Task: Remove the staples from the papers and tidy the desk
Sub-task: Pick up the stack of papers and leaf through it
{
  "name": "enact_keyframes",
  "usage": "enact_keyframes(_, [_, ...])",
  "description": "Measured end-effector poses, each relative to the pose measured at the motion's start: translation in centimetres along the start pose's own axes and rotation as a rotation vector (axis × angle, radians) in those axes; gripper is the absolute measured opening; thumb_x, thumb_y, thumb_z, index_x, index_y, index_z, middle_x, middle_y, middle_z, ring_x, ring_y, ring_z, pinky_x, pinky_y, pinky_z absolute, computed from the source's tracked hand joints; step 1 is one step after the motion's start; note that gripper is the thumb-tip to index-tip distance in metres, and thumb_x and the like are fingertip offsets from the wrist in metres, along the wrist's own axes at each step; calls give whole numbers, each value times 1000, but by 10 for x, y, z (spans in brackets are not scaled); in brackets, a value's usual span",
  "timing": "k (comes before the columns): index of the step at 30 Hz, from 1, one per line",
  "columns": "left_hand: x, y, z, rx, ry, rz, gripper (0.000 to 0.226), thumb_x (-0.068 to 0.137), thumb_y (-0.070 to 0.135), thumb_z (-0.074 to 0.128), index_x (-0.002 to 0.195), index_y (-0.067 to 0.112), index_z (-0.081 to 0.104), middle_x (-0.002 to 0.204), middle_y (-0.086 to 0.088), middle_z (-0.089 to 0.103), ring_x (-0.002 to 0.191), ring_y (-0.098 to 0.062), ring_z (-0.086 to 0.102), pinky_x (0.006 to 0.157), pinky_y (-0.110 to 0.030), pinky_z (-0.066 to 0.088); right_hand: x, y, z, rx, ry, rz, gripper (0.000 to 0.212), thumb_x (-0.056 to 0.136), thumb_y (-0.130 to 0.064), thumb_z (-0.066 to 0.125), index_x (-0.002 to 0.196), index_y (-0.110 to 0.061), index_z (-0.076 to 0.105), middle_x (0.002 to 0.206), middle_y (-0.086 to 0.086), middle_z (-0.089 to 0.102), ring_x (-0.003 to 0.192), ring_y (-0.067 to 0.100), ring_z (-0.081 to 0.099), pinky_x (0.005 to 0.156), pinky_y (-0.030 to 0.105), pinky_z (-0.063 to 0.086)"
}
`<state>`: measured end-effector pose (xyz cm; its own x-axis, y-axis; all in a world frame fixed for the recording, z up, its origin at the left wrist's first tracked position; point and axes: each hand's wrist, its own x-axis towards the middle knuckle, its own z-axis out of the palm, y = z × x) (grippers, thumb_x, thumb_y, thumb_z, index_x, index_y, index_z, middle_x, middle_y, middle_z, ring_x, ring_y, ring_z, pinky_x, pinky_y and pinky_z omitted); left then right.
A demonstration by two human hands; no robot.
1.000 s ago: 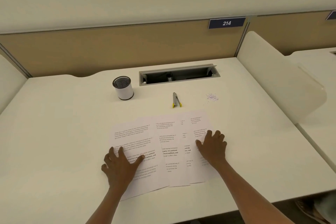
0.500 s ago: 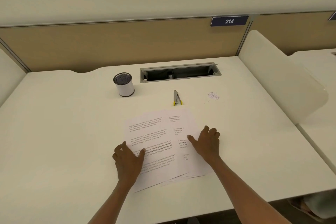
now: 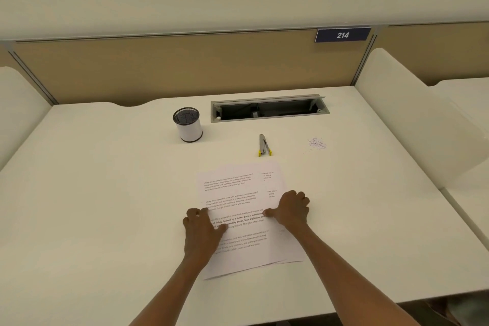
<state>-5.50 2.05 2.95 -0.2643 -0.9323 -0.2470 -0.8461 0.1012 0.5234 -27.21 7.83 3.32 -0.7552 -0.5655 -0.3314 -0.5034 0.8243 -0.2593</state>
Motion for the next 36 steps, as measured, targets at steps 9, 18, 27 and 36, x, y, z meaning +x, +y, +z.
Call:
enact_keyframes(9, [4,1,2,51,0,19,65,85,47,74,135,10,55,141,-10,39,130,-30,38,98,-37,45,6,0,-6,300,-104,-56,78,67,-29,86,123,-2,39,128,11,54,118,30,54,91,35,45])
enact_keyframes(18, [13,-3,2,-183,78,-63,104,74,40,87,150,-1,30,148,-18,38,138,-34,36,112,-43,36,-2,6,-18,688,-150,-163,31,67,-12,83,95,-15,70,96,-1,74,80,17,69,74,35,58])
enact_keyframes(27, [35,6,-85,-1100,-232,101,55,77,13,84,128,10,64,122,-11,72,112,-34,69,95,-53,55,-17,-10,-73,1061,-316,-443,37,72,-10,83,107,-11,70,103,2,75,92,21,73,78,36,60])
enact_keyframes(36, [23,31,-114,-1061,35,140,30,80,9,81,109,15,72,102,0,79,93,-21,76,75,-34,63,-19,-44,-81,1150,-127,-442,30,73,-11,82,100,-18,69,96,-6,75,82,16,73,67,27,59])
